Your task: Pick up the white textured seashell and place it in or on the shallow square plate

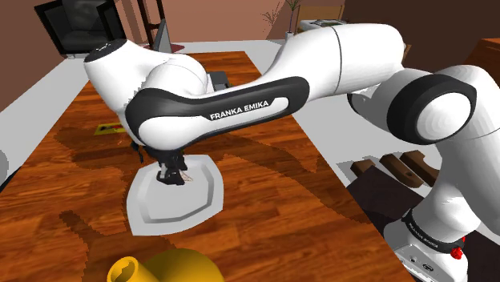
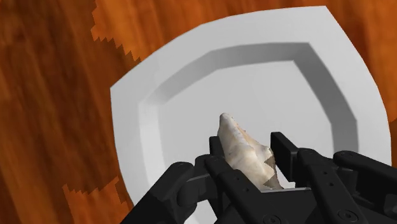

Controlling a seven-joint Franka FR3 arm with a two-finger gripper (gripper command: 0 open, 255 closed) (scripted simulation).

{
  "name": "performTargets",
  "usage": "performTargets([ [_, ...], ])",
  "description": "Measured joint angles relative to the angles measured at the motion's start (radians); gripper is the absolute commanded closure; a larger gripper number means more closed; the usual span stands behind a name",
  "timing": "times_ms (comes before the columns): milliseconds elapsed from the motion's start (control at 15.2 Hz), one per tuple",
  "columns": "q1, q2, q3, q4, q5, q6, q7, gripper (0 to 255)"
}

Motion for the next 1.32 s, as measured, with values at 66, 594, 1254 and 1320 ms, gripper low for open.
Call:
performTargets([
  [66, -0.002, 0.001, 0.000, -0.014, -0.001, 0.015, 0.003, 255],
  [594, -0.011, 0.010, -0.001, -0.071, -0.006, 0.083, 0.016, 255],
  [1254, -0.012, 0.009, -0.002, -0.078, -0.006, 0.084, 0.017, 0],
  [1320, -0.007, 0.011, -0.002, -0.056, -0.005, 0.065, 0.014, 0],
])
